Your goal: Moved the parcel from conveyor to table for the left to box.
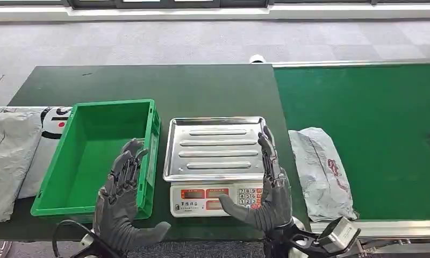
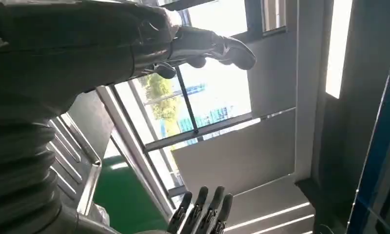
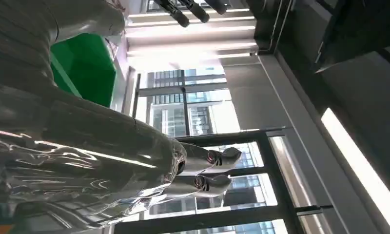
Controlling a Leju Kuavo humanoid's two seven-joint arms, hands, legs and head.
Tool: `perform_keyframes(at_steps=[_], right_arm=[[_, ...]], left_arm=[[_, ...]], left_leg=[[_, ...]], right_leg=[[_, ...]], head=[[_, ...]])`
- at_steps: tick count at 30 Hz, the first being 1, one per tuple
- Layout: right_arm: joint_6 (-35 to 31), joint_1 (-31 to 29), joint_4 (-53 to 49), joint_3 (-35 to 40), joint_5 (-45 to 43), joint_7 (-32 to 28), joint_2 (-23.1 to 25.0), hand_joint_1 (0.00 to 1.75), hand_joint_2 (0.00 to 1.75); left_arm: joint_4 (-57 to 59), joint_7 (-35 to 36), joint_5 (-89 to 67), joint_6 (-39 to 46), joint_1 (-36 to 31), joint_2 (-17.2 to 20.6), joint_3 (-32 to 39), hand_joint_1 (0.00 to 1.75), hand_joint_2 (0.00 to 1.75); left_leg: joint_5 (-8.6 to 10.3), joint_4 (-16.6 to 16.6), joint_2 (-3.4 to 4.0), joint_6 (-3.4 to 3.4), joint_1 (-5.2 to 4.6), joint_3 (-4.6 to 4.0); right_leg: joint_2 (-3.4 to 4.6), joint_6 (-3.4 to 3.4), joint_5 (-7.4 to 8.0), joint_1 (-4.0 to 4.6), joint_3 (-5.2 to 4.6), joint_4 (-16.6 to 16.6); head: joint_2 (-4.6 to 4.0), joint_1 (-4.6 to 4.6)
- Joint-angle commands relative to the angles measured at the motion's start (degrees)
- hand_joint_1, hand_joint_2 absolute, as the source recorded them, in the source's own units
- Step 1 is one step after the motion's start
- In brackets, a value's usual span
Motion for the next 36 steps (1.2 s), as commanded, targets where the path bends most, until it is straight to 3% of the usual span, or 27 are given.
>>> perform_keyframes(at_steps=[1, 4, 8, 11, 17, 18, 21, 26, 30, 33, 36], right_arm=[[-9.82, -2.94, 6.44, -2.16, 11.07, 1.01, -2.03, 0.0, 1.75], [-11.73, -3.78, 7.76, -4.09, 12.92, 1.08, -2.75, 0.0, 1.75], [-19.51, -4.12, 8.45, -12.42, 22.9, 4.48, -4.09, 0.0, 1.75], [-19.3, -5.21, 9.69, -19.21, 27.94, 6.94, -4.31, 0.0, 1.75], [-19.31, -5.22, 9.68, -18.94, 28.07, 6.92, -3.79, 0.0, 1.75], [-21.79, -5.56, 10.16, -20.16, 30.5, 7.54, -3.44, 0.0, 1.75], [-24.75, -8.57, 14.05, -26.61, 31.49, 10.23, -5.25, 0.0, 1.75], [-28.24, -13.04, 26.23, -37.51, 48.3, 20.26, -7.69, 0.0, 1.75], [-28.18, -12.97, 26.46, -38.2, 48.95, 20.44, -7.42, 0.0, 1.75], [-28.87, -13.49, 29.06, -41.64, 57.49, 27.85, -8.37, 0.0, 1.75], [-27.68, -14.07, 32.51, -43.82, 59.11, 29.95, -10.44, 0.0, 1.75]], left_arm=[[1.84, 0.38, 0.3, 0.71, -1.25, 1.29, -0.28, 0.0, 1.75], [2.05, -0.06, 1.07, 1.14, -1.21, 1.44, 0.09, 0.0, 1.75], [2.96, -0.68, 2.01, 1.58, -0.9, 1.77, 0.34, 0.0, 1.75], [2.83, -0.68, 2.83, 3.09, -0.9, 2.91, -0.51, 0.0, 1.75], [2.83, -0.68, 2.85, 3.13, -0.91, 2.92, -0.53, 0.0, 1.75], [2.89, -0.68, 2.95, 3.27, -0.93, 3.01, -0.63, 0.0, 1.75], [2.62, -0.68, 3.4, 2.94, -0.94, 2.69, -0.56, 0.0, 1.75], [1.44, -0.68, 1.37, 0.59, 1.11, -0.69, 1.48, 0.0, 1.75], [1.06, -0.68, 1.43, 0.5, 1.44, -0.55, 1.62, 0.0, 1.75], [0.46, -0.68, 1.05, 0.48, 2.01, -0.53, 1.82, 0.0, 1.75], [-0.1, -0.68, 0.76, 0.77, 2.21, -0.06, 1.81, 0.0, 1.75]], left_leg=[[0.04, -0.22, 0.07, -0.02, 0.04, 0.25], [0.09, -0.34, 0.08, -0.02, 0.01, 0.33], [0.11, -0.27, -0.03, 0.0, 0.0, 0.26], [0.08, -0.26, -0.01, 0.0, 0.0, 0.27], [0.04, -0.24, 0.02, -0.01, -0.03, 0.26], [0.01, -0.16, 0.0, -0.02, -0.01, 0.2], [0.03, -0.21, 0.0, -0.02, -0.04, 0.25], [0.03, -0.13, -0.01, 0.06, -0.03, 0.21], [0.04, -0.19, -0.06, 0.07, -0.06, 0.24], [0.0, -0.12, -0.06, 0.04, -0.11, 0.19], [-0.04, -0.08, -0.1, 0.08, -0.13, 0.16]], right_leg=[[-0.08, 0.01, 0.05, 0.05, 0.27, -0.25], [-0.1, 0.01, 0.09, 0.03, 0.34, -0.34], [-0.2, 0.03, 0.08, 0.02, 0.31, -0.3], [-0.16, 0.03, 0.07, 0.02, 0.3, -0.29], [-0.1, 0.02, 0.04, -0.01, 0.28, -0.24], [-0.1, 0.01, 0.02, 0.0, 0.22, -0.17], [-0.13, 0.0, 0.03, -0.02, 0.25, -0.19], [-0.1, 0.07, 0.07, 0.0, 0.25, -0.22], [-0.19, 0.09, 0.07, -0.05, 0.34, -0.29], [-0.11, 0.07, 0.05, -0.11, 0.26, -0.18], [-0.13, 0.06, 0.03, -0.13, 0.19, -0.11]], head=[[0.0, 0.0], [0.02, 0.0], [0.0, 0.0], [0.0, 0.0], [0.0, 0.0], [0.0, 0.0], [0.0, 0.0], [0.02, 0.0], [0.0, 0.0], [0.0, 0.0], [0.0, 0.0]])
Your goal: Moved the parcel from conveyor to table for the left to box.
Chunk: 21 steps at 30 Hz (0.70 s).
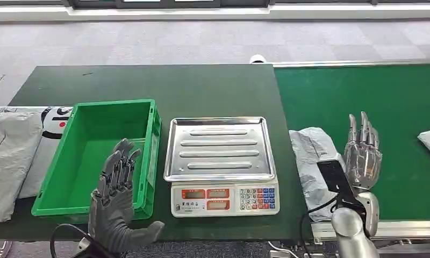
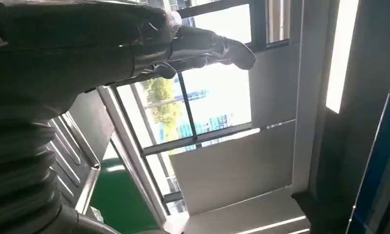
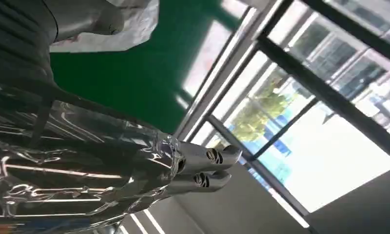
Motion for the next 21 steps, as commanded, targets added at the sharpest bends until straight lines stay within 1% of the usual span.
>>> perform_keyframes(at_steps=[1, 3, 6, 7, 8, 9, 12, 13, 14, 15, 17, 18, 19, 20, 21], right_arm=[[1.57, -4.89, 16.45, -11.58, 8.0, 7.68, -4.16, 0.0, 1.75], [3.07, -6.47, 19.14, -11.52, 7.85, 8.37, -4.73, 0.0, 1.75], [3.04, -6.92, 19.45, -11.28, 8.12, 8.76, -4.62, 0.0, 1.75], [3.04, -6.92, 19.45, -11.28, 8.12, 8.76, -4.62, 0.0, 1.75], [3.04, -6.92, 19.45, -11.28, 8.12, 8.76, -4.62, 0.0, 1.75], [3.04, -6.92, 19.45, -11.28, 8.12, 8.76, -4.62, 0.0, 1.75], [3.04, -6.92, 19.45, -11.28, 8.12, 8.76, -4.62, 0.0, 1.75], [4.1, -7.4, 20.07, -10.98, 9.09, 10.42, -4.55, 0.0, 1.75], [4.7, -8.0, 20.86, -10.53, 10.2, 11.68, -4.81, 0.0, 1.75], [5.49, -9.14, 22.53, -10.29, 12.15, 14.29, -4.91, 0.0, 1.75], [6.07, -10.6, 24.05, -10.38, 14.14, 16.76, -4.27, 0.0, 1.75], [7.23, -11.51, 24.61, -10.64, 14.6, 17.68, -3.64, 0.0, 1.75], [8.9, -12.27, 25.18, -11.02, 14.71, 18.38, -3.4, 0.0, 1.75], [10.72, -13.07, 25.87, -11.22, 14.68, 19.03, -3.42, 0.0, 1.75], [14.14, -14.21, 26.97, -11.76, 13.31, 18.94, -3.42, 0.0, 1.75]], left_arm=[[0.17, 0.13, -0.64, 0.24, 0.87, 0.0, 1.87, 0.0, 1.75], [-0.24, 0.13, -0.43, 0.71, 0.8, 0.65, 2.17, 0.0, 1.75], [-0.3, 0.13, -0.41, 0.74, 0.79, 0.74, 2.29, 0.0, 1.75], [-0.3, 0.13, -0.41, 0.74, 0.79, 0.74, 2.29, 0.0, 1.75], [-0.3, 0.13, -0.41, 0.74, 0.79, 0.74, 2.29, 0.0, 1.75], [-0.3, 0.13, -0.41, 0.74, 0.79, 0.74, 2.29, 0.0, 1.75], [-0.3, 0.13, -0.41, 0.74, 0.79, 0.74, 2.29, 0.0, 1.75], [-0.16, 0.13, -0.29, 1.02, 0.75, 0.71, 2.18, 0.0, 1.75], [-0.13, 0.13, -0.26, 1.23, 0.76, 0.84, 2.22, 0.0, 1.75], [-0.23, 0.13, -0.33, 1.52, 0.87, 0.82, 2.35, 0.0, 1.75], [-0.42, 0.13, -0.55, 1.91, 0.95, 0.85, 2.43, 0.0, 1.75], [-0.48, 0.13, -0.92, 2.23, 0.98, 1.04, 2.37, 0.0, 1.75], [-0.42, 0.13, -1.05, 2.55, 0.78, 1.37, 2.22, 0.0, 1.75], [-0.27, 0.13, -0.98, 2.78, 0.44, 1.68, 2.06, 0.0, 1.75], [0.05, 0.13, -0.94, 3.29, -0.16, 2.27, 1.74, 0.0, 1.75]], left_leg=[[0.03, -0.22, -0.09, -0.01, 0.01, 0.24], [-0.01, -0.08, -0.03, 0.01, 0.02, 0.11], [-0.02, -0.08, 0.07, 0.01, 0.0, 0.07], [-0.02, -0.17, 0.16, 0.0, 0.02, 0.18], [-0.03, -0.09, 0.09, 0.01, 0.01, -0.02], [-0.03, -0.17, 0.16, 0.0, 0.02, 0.1], [-0.02, -0.18, 0.08, -0.01, 0.02, 0.19], [-0.03, -0.1, 0.06, 0.01, 0.03, 0.11], [0.0, -0.31, 0.13, -0.03, 0.05, 0.33], [-0.04, -0.12, 0.09, 0.0, 0.01, 0.15], [-0.03, -0.22, 0.24, -0.01, 0.02, 0.26], [-0.05, -0.09, 0.2, 0.02, -0.01, 0.11], [-0.04, -0.21, 0.29, -0.01, 0.02, 0.25], [-0.04, -0.11, 0.26, 0.0, 0.02, 0.09], [-0.03, -0.17, 0.28, -0.01, 0.02, 0.2]], right_leg=[[-0.23, 0.01, -0.01, 0.02, 0.29, -0.23], [-0.1, 0.08, -0.05, 0.04, 0.15, -0.12], [0.02, 0.07, -0.04, 0.01, 0.08, -0.08], [0.05, 0.07, 0.0, 0.03, 0.19, -0.18], [0.01, 0.07, -0.03, 0.01, 0.09, -0.09], [0.03, 0.06, -0.01, 0.03, 0.19, -0.17], [-0.04, 0.05, -0.03, 0.03, 0.19, -0.17], [-0.02, 0.05, -0.05, 0.04, 0.12, -0.11], [-0.06, 0.04, 0.0, 0.07, 0.34, -0.33], [0.01, 0.06, -0.05, 0.02, 0.14, -0.11], [0.09, 0.05, 0.0, 0.04, 0.23, -0.22], [0.13, 0.06, -0.03, 0.0, 0.07, -0.07], [0.16, 0.05, 0.01, 0.03, 0.2, -0.2], [0.16, 0.06, 0.01, 0.03, 0.08, -0.11], [0.15, 0.05, 0.01, 0.03, 0.16, -0.16]], head=[[0.0, 0.0], [0.02, 0.0], [0.0, 0.0], [0.0, 0.0], [0.02, 0.0], [0.0, 0.0], [0.0, 0.0], [0.02, 0.0], [0.0, 0.0], [0.0, 0.0], [0.0, 0.0], [0.0, 0.0], [0.0, 0.0], [0.0, 0.0], [0.0, 0.0]])
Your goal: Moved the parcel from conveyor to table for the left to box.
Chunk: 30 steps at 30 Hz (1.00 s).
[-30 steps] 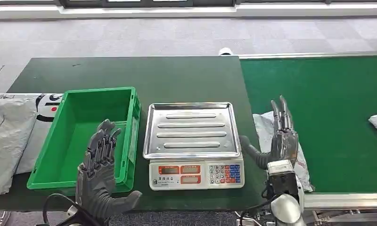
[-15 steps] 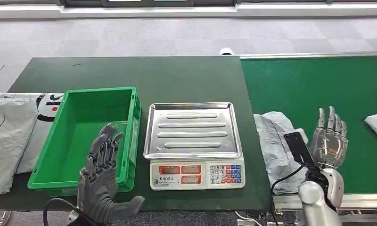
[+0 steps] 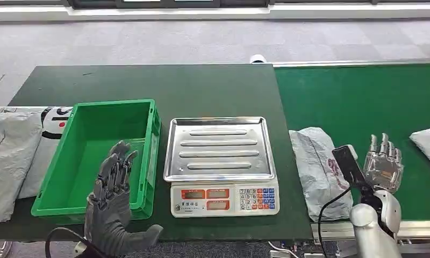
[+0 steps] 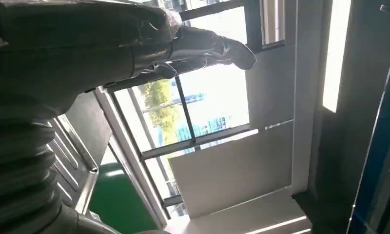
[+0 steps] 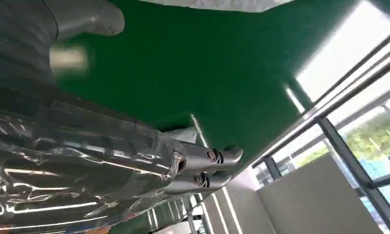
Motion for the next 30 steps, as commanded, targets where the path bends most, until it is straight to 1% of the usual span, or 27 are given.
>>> perform_keyframes(at_steps=[1, 3, 4, 5, 6, 10, 11, 12, 13, 14, 15, 16, 17, 18, 20, 22, 23, 24, 25, 27, 30], right_arm=[[10.31, -9.23, 11.72, -3.29, 1.19, 4.62, 1.44, 0.0, 1.75], [13.65, -9.91, 12.64, -3.67, -0.46, 3.74, 1.22, 0.0, 1.75], [14.3, -9.99, 12.81, -3.56, -0.69, 3.43, 1.1, 0.0, 1.75], [15.7, -10.49, 13.4, -3.33, -1.29, 2.89, 0.92, 0.0, 1.75], [17.1, -11.32, 14.13, -3.12, -2.46, 2.08, 0.94, 0.0, 1.75], [19.93, -14.11, 17.0, -2.26, -5.5, 1.02, 0.81, 0.0, 1.75], [20.31, -14.51, 17.55, -1.97, -6.15, 0.87, 0.68, 0.0, 1.75], [20.83, -14.89, 18.12, -1.73, -7.17, 0.53, 0.51, 0.0, 1.75], [21.11, -15.04, 18.44, -1.51, -7.84, 0.18, 0.41, 0.0, 1.75], [21.25, -15.15, 18.7, -1.22, -8.37, 0.04, 0.33, 0.0, 1.75], [21.72, -15.48, 19.21, -0.79, -9.02, -0.02, 0.2, 0.0, 1.75], [22.0, -15.69, 19.53, -0.52, -9.38, -0.08, 0.13, 0.0, 1.75], [23.48, -16.31, 20.43, -0.52, -10.89, -0.79, 0.23, 0.0, 1.75], [24.23, -16.74, 20.86, -0.39, -11.46, -1.12, 0.38, 0.0, 1.75], [26.14, -17.76, 22.54, 0.14, -13.9, -2.48, 0.22, 0.0, 1.75], [29.2, -17.93, 22.7, 0.15, -17.17, -4.23, 0.15, 0.0, 1.75], [31.1, -17.86, 22.76, 0.47, -18.31, -4.25, -0.05, 0.0, 1.75], [32.65, -17.79, 23.08, 1.23, -18.65, -3.51, -0.58, 0.0, 1.75], [33.06, -17.88, 23.56, 2.08, -18.53, -3.03, -1.07, 0.0, 1.75], [33.52, -18.88, 25.22, 3.25, -18.44, -2.02, -1.62, 0.0, 1.75], [32.9, -20.49, 27.32, 5.34, -17.25, 0.11, -1.94, 0.0, 1.75]], left_arm=[[1.91, 0.13, -0.52, 2.09, -1.33, 2.53, 1.3, 0.0, 1.75], [2.05, 0.13, -0.1, 2.79, -1.51, 2.89, 1.14, 0.0, 1.75], [2.04, 0.13, -0.09, 2.94, -1.48, 2.84, 1.18, 0.0, 1.75], [1.81, 0.13, -0.31, 3.17, -1.34, 2.48, 1.37, 0.0, 1.75], [1.28, 0.13, -0.63, 3.12, -1.03, 1.72, 1.77, 0.0, 1.75], [-0.29, 0.53, -1.75, 3.02, -0.04, 0.58, 2.46, 0.0, 1.75], [-0.55, 0.55, -1.87, 3.04, 0.33, 0.45, 2.69, 0.0, 1.75], [-0.8, 0.56, -2.02, 3.0, 0.64, 0.33, 2.93, 0.0, 1.75], [-0.95, 0.57, -2.1, 3.02, 0.89, 0.29, 3.1, 0.0, 1.75], [-1.07, 0.57, -2.21, 3.03, 1.07, 0.25, 3.24, 0.0, 1.75], [-1.2, 0.57, -2.31, 3.11, 1.3, 0.25, 3.41, 0.0, 1.75], [-1.25, 0.57, -2.32, 3.19, 1.43, 0.31, 3.51, 0.0, 1.75], [-1.07, 0.68, -2.46, 3.41, 1.47, 1.01, 3.35, 0.0, 1.75], [-0.73, 0.6, -2.46, 3.59, 1.69, 1.44, 3.57, 0.0, 1.75], [-0.53, 0.16, -2.52, 4.18, 1.79, 1.61, 3.54, 0.0, 1.75], [-1.26, 0.33, -2.57, 4.41, 1.7, 1.17, 3.64, 0.0, 1.75], [-1.7, 0.34, -2.75, 4.39, 1.75, 0.74, 3.74, 0.0, 1.75], [-2.22, 0.82, -3.19, 4.02, 1.78, 0.2, 3.9, 0.0, 1.75], [-2.49, 1.18, -3.54, 3.69, 1.8, -0.27, 4.12, 0.0, 1.75], [-2.68, 1.59, -4.19, 3.24, 1.87, -0.89, 4.51, 0.0, 1.75], [-2.62, 1.66, -4.67, 2.92, 2.13, -1.04, 5.0, 0.0, 1.75]], left_leg=[[0.0, -0.11, 0.27, -0.05, 0.01, 0.17], [0.01, -0.08, 0.18, -0.04, -0.01, 0.16], [0.03, -0.16, 0.24, -0.06, 0.01, 0.24], [0.02, -0.07, 0.14, -0.03, 0.0, 0.15], [0.02, -0.14, 0.21, -0.05, 0.0, 0.25], [-0.01, -0.05, 0.21, -0.03, 0.02, 0.15], [-0.02, -0.1, 0.37, -0.04, 0.01, 0.24], [0.0, -0.06, 0.22, -0.03, 0.02, 0.16], [-0.01, -0.12, 0.3, -0.04, 0.01, 0.24], [0.0, -0.05, 0.17, -0.02, 0.01, 0.14], [0.0, -0.15, 0.28, -0.04, 0.0, 0.26], [0.0, -0.06, 0.18, -0.03, 0.01, 0.15], [0.0, -0.12, 0.25, -0.05, 0.02, 0.24], [0.0, -0.06, 0.2, -0.03, 0.0, 0.14], [0.01, -0.08, 0.19, -0.03, 0.0, 0.16], [0.01, -0.2, 0.34, -0.07, 0.02, 0.3], [0.03, -0.27, 0.34, -0.08, 0.04, 0.38], [0.02, -0.16, 0.3, -0.06, 0.02, 0.25], [0.01, -0.07, 0.15, -0.04, -0.01, 0.14], [0.01, -0.04, 0.11, -0.03, 0.02, 0.11], [0.0, -0.1, 0.24, -0.02, 0.02, 0.22]], right_leg=[[0.15, -0.02, 0.07, 0.02, 0.09, -0.1], [0.09, -0.02, 0.04, 0.0, 0.06, -0.06], [0.09, -0.03, 0.07, 0.02, 0.14, -0.14], [0.04, -0.02, 0.03, 0.01, 0.07, -0.05], [0.06, -0.03, 0.05, 0.02, 0.15, -0.12], [0.11, -0.01, 0.03, 0.03, 0.06, -0.05], [0.21, -0.01, 0.06, 0.03, 0.11, -0.1], [0.12, -0.01, 0.04, 0.02, 0.07, -0.06], [0.15, -0.01, 0.05, 0.02, 0.13, -0.11], [0.09, -0.01, 0.03, 0.01, 0.05, -0.04], [0.13, -0.01, 0.05, 0.01, 0.15, -0.13], [0.09, -0.01, 0.03, 0.02, 0.07, -0.05], [0.1, -0.02, 0.05, 0.03, 0.15, -0.12], [0.11, -0.01, 0.04, 0.01, 0.05, -0.05], [0.1, -0.02, 0.03, 0.0, 0.07, -0.05], [0.17, -0.03, 0.08, 0.03, 0.18, -0.17], [0.15, -0.04, 0.1, 0.05, 0.26, -0.25], [0.13, -0.03, 0.08, 0.03, 0.15, -0.14], [0.05, -0.01, 0.02, 0.0, 0.07, -0.04], [0.02, -0.01, 0.02, 0.03, 0.06, -0.04], [0.1, 0.0, 0.04, 0.04, 0.15, -0.12]], head=[[0.0, 0.02], [0.0, 0.0], [0.0, 0.0], [0.0, 0.0], [0.0, 0.0], [0.0, 0.0], [0.02, 0.0], [0.02, 0.02], [0.0, 0.0], [0.0, 0.0], [0.0, 0.0], [0.02, 0.0], [0.0, 0.0], [0.02, 0.0], [0.0, 0.0], [0.0, 0.0], [0.0, 0.0], [0.0, 0.0], [0.02, 0.0], [0.0, 0.0], [0.02, 0.0]])
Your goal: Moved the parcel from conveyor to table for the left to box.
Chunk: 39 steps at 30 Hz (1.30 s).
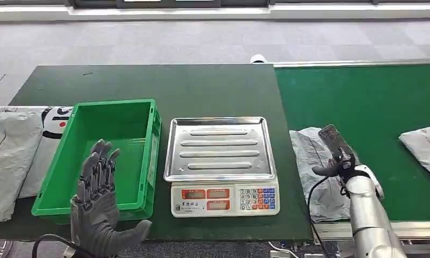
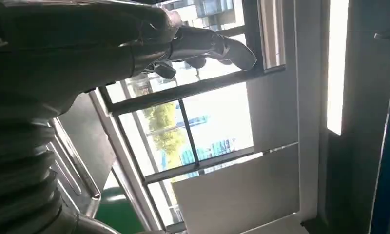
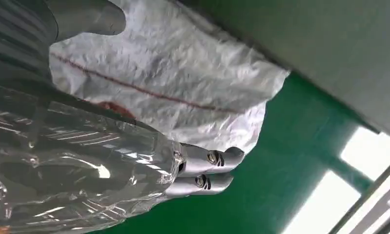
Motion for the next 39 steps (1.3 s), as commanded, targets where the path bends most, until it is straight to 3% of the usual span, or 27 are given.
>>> perform_keyframes(at_steps=[1, 7, 10, 19, 23, 27, 28, 39], right_arm=[[0.72, -6.02, 10.29, 6.99, 2.7, 6.31, -2.05, 0.0, 1.75], [1.45, -6.34, 11.14, 10.34, 6.44, 10.78, -3.0, 0.0, 1.75], [-1.94, -8.47, 12.95, 12.59, 10.22, 16.38, -2.85, 0.0, 1.75], [-1.98, -8.49, 12.98, 12.58, 10.24, 16.43, -2.81, 0.0, 1.75], [-3.74, -7.39, 11.53, 12.33, 12.6, 19.74, -2.69, 0.0, 1.75], [1.57, -2.65, 6.62, 10.02, 12.79, 19.28, -2.83, 0.0, 1.75], [3.85, -1.96, 6.37, 9.82, 12.77, 18.73, -3.1, 1.75, 1.75], [6.32, 0.89, 4.12, 8.74, 13.3, 17.6, -2.44, 1.75, 1.75]], left_arm=[[0.58, 0.97, -1.56, -1.24, -0.03, -1.14, 3.6, 0.0, 1.75], [1.57, 1.09, -1.48, -1.25, -0.95, -1.17, 3.83, 0.0, 1.75], [1.08, 1.34, -1.9, -1.07, -0.02, -1.76, 3.6, 0.0, 1.75], [1.02, 1.35, -1.95, -1.06, 0.05, -1.78, 3.54, 0.0, 1.75], [0.62, 1.6, -2.16, -1.28, 1.07, -2.22, 3.67, 0.0, 1.75], [1.3, 1.68, -2.46, -3.0, 0.48, -2.91, 3.69, 0.0, 1.75], [1.66, 1.72, -2.34, -3.43, 0.02, -2.85, 3.61, 0.0, 1.75], [2.23, 1.92, -2.19, -4.35, -0.69, -3.58, 4.06, 0.0, 1.75]], left_leg=[[-0.04, -0.06, 0.28, -0.02, -0.02, 0.12], [0.0, -0.13, 0.19, -0.05, 0.01, 0.19], [-0.01, -0.06, 0.2, -0.03, -0.02, 0.09], [-0.02, -0.13, 0.22, -0.04, 0.01, 0.21], [0.01, -0.28, 0.25, -0.07, 0.01, 0.35], [0.0, -0.16, 0.06, -0.04, 0.02, 0.22], [0.0, -0.12, -0.02, -0.04, 0.03, 0.18], [0.03, -0.18, -0.02, -0.04, 0.01, 0.26]], right_leg=[[0.17, 0.0, 0.03, -0.01, 0.05, -0.05], [0.05, -0.03, 0.03, 0.02, 0.15, -0.12], [0.11, -0.01, 0.03, -0.01, 0.02, -0.03], [0.08, -0.02, 0.03, 0.03, 0.15, -0.13], [0.02, -0.03, 0.05, 0.03, 0.3, -0.27], [-0.08, -0.02, -0.01, 0.03, 0.22, -0.16], [-0.14, -0.02, -0.02, 0.04, 0.2, -0.15], [-0.16, -0.02, -0.01, 0.03, 0.25, -0.18]], head=[[0.0, 0.0], [0.0, 0.0], [0.0, 0.0], [0.0, 0.0], [0.0, 0.0], [0.0, 0.0], [0.0, 0.0], [0.0, 0.0]])
